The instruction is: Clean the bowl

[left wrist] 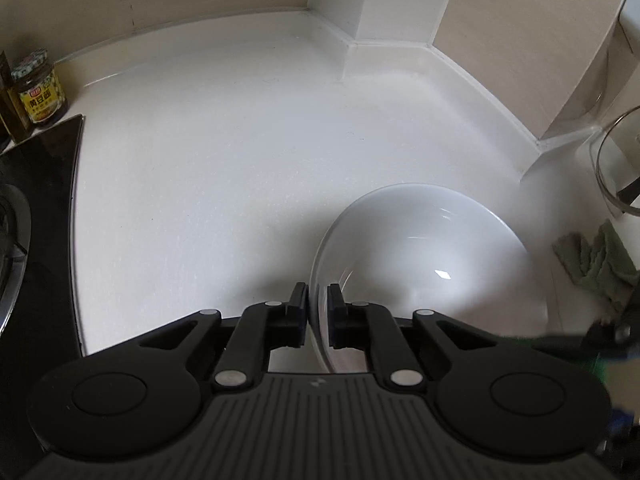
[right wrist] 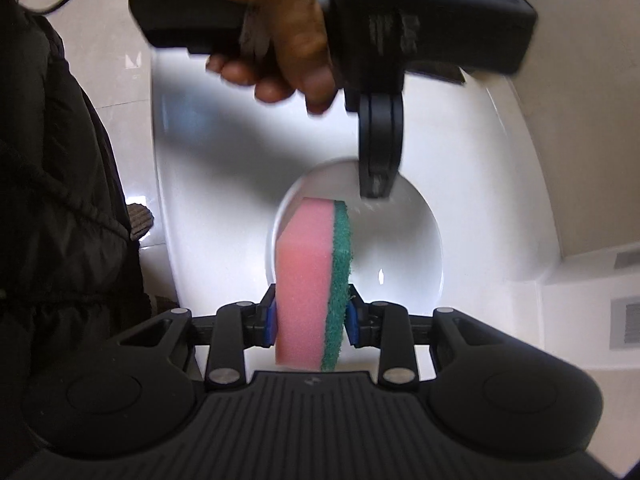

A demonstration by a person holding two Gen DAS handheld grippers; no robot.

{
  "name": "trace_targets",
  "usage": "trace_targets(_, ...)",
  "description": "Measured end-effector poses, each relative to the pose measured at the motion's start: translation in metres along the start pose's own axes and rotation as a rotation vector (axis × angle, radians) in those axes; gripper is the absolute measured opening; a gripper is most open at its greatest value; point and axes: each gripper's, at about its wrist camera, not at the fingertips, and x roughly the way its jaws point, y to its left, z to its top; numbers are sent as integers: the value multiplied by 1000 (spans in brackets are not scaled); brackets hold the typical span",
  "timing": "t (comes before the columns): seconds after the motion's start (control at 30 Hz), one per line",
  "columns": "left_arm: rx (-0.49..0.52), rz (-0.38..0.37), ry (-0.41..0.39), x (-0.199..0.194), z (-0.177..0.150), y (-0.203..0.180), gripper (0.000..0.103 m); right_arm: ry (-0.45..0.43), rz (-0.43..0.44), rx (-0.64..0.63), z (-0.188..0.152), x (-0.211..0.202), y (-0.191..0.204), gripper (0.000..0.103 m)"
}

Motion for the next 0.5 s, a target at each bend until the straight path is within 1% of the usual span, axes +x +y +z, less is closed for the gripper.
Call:
trace_targets(0.07, 0, -5, 1, 3, 4, 1, 8, 8, -9, -29, 6, 3, 4, 28)
trace_targets(0.13, -15, -21, 3, 5, 8, 4, 9, 29, -24, -92, 10, 11, 12, 28)
trace_targets(0.17, -26, -25, 1, 4, 7, 5, 9, 46, -35, -138, 11, 15, 17, 27)
trace_targets(0.23, -41, -24, -7, 3, 2, 6, 10, 102, -73, -293, 7, 23, 34, 27)
trace_targets(0.3, -57, -25, -13, 1, -4, 7, 14, 136, -94, -361, 6, 27, 40, 28)
trace_targets(0.33, -65, -26, -16, 0, -7, 7, 16, 155, -96, -378, 6, 30, 41, 28)
trace_targets(0.4, -87, -25, -18, 3, -7, 8, 16, 195, -99, -414, 9, 38, 42, 28)
trace_targets(0.47, -95, -20, -12, 5, -8, 9, 15, 192, -90, -419, 13, 39, 43, 28)
trace_targets(0.5, -96, -19, -6, 6, -9, 9, 12, 175, -75, -409, 16, 38, 42, 28)
